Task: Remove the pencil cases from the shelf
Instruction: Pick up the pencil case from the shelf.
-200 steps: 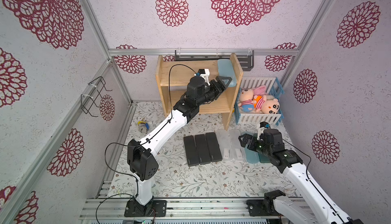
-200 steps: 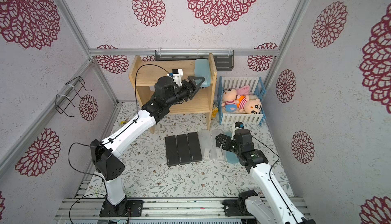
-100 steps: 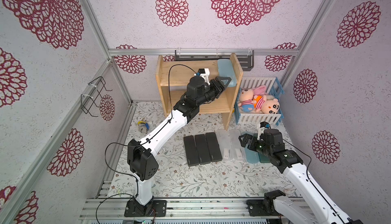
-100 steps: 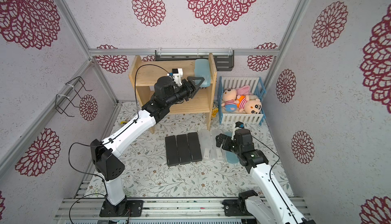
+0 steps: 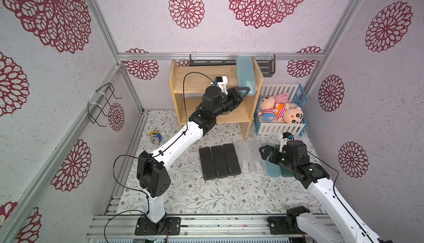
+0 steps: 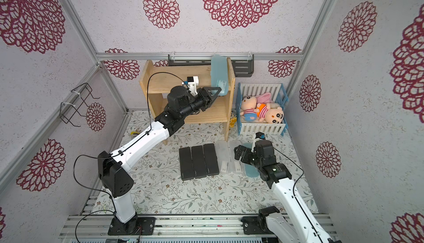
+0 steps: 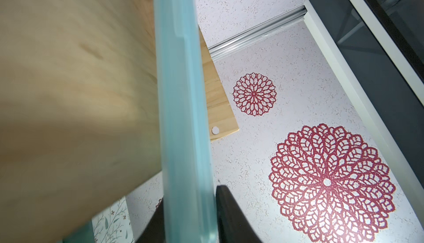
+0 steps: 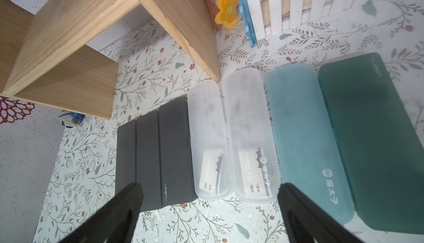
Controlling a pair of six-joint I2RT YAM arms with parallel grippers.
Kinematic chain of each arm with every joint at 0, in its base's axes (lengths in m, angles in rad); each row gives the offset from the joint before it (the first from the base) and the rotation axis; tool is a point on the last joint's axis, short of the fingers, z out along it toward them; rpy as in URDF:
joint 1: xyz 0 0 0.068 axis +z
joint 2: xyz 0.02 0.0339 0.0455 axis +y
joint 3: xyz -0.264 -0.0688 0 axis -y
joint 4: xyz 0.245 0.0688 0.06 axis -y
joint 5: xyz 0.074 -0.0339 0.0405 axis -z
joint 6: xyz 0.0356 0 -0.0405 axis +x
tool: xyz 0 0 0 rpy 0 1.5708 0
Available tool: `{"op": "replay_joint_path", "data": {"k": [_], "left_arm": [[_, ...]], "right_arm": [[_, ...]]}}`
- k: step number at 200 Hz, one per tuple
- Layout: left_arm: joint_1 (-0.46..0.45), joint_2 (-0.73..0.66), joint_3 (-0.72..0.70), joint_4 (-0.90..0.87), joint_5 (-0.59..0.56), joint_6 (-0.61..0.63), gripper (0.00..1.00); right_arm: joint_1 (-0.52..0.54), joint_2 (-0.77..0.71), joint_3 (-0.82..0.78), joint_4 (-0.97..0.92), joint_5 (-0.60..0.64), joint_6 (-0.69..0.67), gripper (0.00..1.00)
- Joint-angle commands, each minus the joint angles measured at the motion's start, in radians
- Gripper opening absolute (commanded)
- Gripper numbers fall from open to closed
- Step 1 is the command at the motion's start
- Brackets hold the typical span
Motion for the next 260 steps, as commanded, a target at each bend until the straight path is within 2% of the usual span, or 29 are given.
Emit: {"op": "replay_joint_path", "data": {"k": [1, 11, 45, 70, 106, 124, 146, 160, 184, 223, 260], "left_arm": [[-0.009, -0.041, -0.030, 0.029, -0.011, 0.016, 0.06], [-0.009, -0.050, -0.044, 0.036, -0.013, 0.020, 0.00], [-0.007, -0.108, -0.147, 0.101, -0.028, 0.047, 0.00], [-0.009, -0.188, -0.263, 0.119, -0.055, 0.132, 0.00], [-0.007, -0.402, -0.512, 0.086, -0.161, 0.375, 0.00], [-0.008, -0.560, -0.673, 0.086, -0.214, 0.510, 0.00], [-0.009, -0.750, -0.852, 0.041, -0.272, 0.635, 0.00], [-0.010, -0.872, -0.942, -0.015, -0.303, 0.702, 0.00], [-0.011, -1.065, -1.072, -0.123, -0.378, 0.747, 0.00], [-0.011, -1.338, -1.226, -0.265, -0.454, 0.750, 0.00], [-0.012, -1.535, -1.320, -0.339, -0.470, 0.708, 0.00]], "right_arm": [[-0.006, -0.023, 0.047, 0.002, -0.003, -0.019, 0.99], [-0.006, -0.027, 0.051, -0.001, -0.003, -0.021, 0.99], [-0.004, -0.062, 0.077, 0.000, -0.007, -0.020, 0.99], [-0.003, -0.111, 0.123, 0.005, -0.019, 0.000, 0.99], [0.014, -0.186, 0.178, 0.065, -0.103, 0.075, 0.99], [0.047, -0.208, 0.194, 0.130, -0.143, 0.130, 0.99], [0.103, -0.200, 0.224, 0.193, -0.136, 0.167, 0.99], [0.154, -0.171, 0.244, 0.244, -0.136, 0.184, 0.99], [0.277, -0.093, 0.273, 0.342, -0.104, 0.199, 0.99], [0.502, 0.124, 0.381, 0.446, -0.003, 0.165, 0.99], [0.639, 0.354, 0.557, 0.487, 0.026, 0.115, 0.99]]}}
